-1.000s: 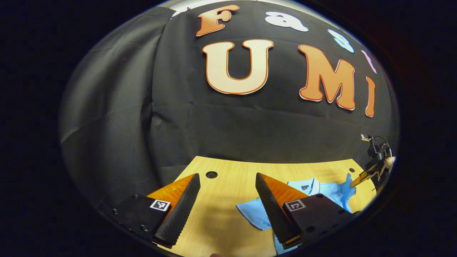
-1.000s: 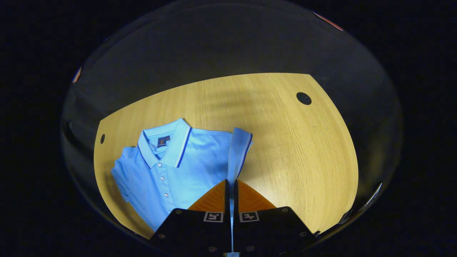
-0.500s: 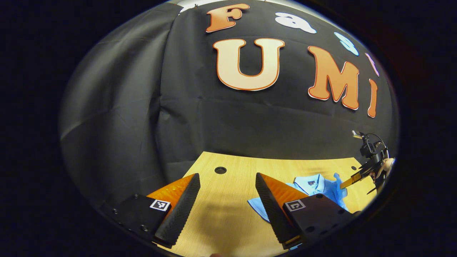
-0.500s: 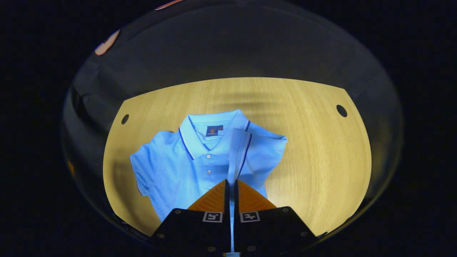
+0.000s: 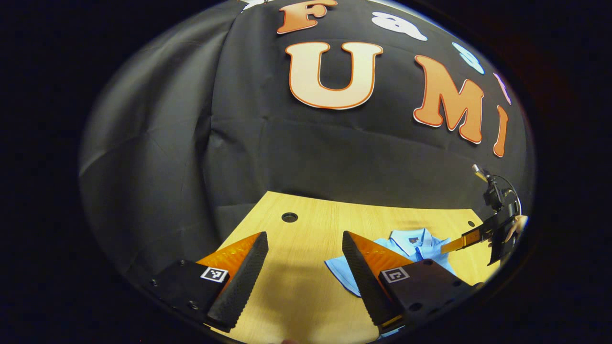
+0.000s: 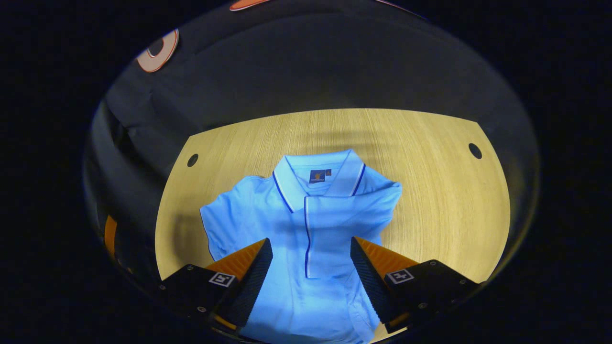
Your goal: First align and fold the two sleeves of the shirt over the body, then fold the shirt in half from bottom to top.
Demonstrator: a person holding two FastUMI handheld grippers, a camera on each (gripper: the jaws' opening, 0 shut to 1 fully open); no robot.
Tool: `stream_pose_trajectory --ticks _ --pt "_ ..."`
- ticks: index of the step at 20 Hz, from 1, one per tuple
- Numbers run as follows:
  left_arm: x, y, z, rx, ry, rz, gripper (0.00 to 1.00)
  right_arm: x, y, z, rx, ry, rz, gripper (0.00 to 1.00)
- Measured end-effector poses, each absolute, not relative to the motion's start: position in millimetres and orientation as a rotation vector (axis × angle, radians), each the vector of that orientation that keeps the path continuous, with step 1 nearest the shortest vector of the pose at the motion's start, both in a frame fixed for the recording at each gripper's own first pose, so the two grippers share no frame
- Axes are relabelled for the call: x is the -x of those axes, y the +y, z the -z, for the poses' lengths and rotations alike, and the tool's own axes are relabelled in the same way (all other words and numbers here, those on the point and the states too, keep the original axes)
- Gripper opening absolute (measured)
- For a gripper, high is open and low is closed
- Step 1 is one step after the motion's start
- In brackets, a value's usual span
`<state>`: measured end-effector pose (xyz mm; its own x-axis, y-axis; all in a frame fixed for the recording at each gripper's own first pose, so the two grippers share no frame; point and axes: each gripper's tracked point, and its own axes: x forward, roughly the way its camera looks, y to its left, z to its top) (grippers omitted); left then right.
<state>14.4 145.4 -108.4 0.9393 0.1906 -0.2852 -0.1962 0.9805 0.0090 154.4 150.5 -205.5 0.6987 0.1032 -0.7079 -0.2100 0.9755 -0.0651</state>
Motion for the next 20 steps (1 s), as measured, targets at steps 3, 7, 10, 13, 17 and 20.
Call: stream_pose_trajectory --ticks 3,7,10,13,17,20 --pt "-25.0 133.1 117.1 0.011 0.326 -0.190 1.00 -150.8 146.4 179.2 0.124 0.704 -0.178 0.98" --pt "-35.0 107.5 143.2 0.019 0.439 -0.173 1.00 -140.3 132.7 147.6 0.110 0.623 -0.187 0.98" --pt "-46.0 88.3 158.1 0.039 0.517 -0.150 1.00 -135.4 119.0 137.2 0.123 0.585 -0.189 0.99" --pt "-62.2 69.8 170.0 0.093 0.613 -0.120 1.00 -129.9 103.0 127.5 0.101 0.564 -0.188 0.99" --pt "-76.4 64.0 184.0 0.111 0.754 -0.128 1.00 -118.9 82.8 115.6 0.044 0.560 -0.198 0.99" --pt "-87.5 54.3 213.2 0.148 0.909 -0.121 1.00 -115.5 61.6 104.5 0.024 0.540 -0.193 0.99"
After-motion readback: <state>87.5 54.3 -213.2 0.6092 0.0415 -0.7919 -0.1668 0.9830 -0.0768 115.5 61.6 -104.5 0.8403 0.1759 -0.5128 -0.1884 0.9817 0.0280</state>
